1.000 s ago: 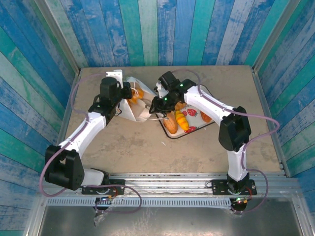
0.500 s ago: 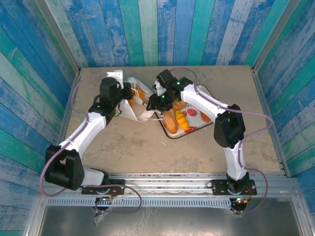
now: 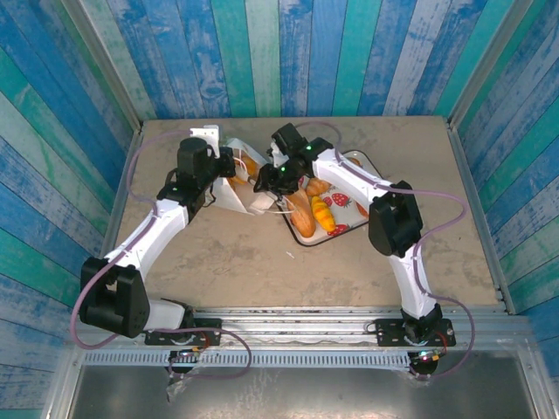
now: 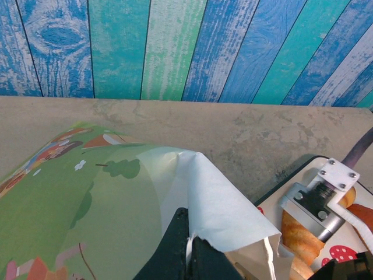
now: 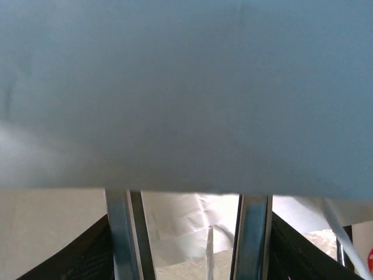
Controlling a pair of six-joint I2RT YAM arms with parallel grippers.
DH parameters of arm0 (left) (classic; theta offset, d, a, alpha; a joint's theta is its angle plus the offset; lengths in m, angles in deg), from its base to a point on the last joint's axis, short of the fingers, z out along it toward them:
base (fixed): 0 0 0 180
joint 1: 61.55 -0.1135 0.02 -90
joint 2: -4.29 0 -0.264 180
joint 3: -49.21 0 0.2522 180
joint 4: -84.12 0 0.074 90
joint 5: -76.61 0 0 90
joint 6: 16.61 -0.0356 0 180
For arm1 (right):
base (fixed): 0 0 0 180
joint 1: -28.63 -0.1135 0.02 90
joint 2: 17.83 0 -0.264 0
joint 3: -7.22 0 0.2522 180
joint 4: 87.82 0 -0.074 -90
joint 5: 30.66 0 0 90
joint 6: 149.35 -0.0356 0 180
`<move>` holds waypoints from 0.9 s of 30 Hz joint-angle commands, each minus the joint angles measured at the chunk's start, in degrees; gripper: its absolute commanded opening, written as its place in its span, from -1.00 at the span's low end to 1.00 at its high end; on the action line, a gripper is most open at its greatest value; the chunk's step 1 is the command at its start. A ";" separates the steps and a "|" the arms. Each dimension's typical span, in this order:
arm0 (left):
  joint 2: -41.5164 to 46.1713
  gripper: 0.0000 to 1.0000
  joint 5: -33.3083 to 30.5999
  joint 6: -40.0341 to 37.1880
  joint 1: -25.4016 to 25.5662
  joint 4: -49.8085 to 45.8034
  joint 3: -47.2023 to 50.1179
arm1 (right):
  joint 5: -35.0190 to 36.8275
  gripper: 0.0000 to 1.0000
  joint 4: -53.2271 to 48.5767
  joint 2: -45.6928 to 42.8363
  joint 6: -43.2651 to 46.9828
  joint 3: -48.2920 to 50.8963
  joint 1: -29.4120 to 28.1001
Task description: Take the fake bread out of the paper bag
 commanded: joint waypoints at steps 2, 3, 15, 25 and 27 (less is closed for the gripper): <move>1.18 -0.93 1.37 -0.22 -0.10 1.73 -0.22 | 0.60 0.12 1.97 1.62 -1.51 -2.49 0.45; 1.21 -0.93 1.23 -0.17 -0.11 1.65 -0.27 | 0.99 0.09 2.10 1.83 -1.54 -2.54 0.40; 1.67 -0.93 -2.22 0.41 -0.11 1.71 0.88 | 0.71 -0.43 7.68 -3.35 -1.58 4.18 0.27; 2.41 -0.93 -4.47 2.28 -0.11 2.61 1.60 | -0.36 -0.52 15.29 -13.22 -3.45 16.22 -0.31; 2.68 -0.93 -5.90 2.80 -0.11 2.83 1.97 | -0.76 -0.52 17.47 -15.48 -4.47 19.40 -0.30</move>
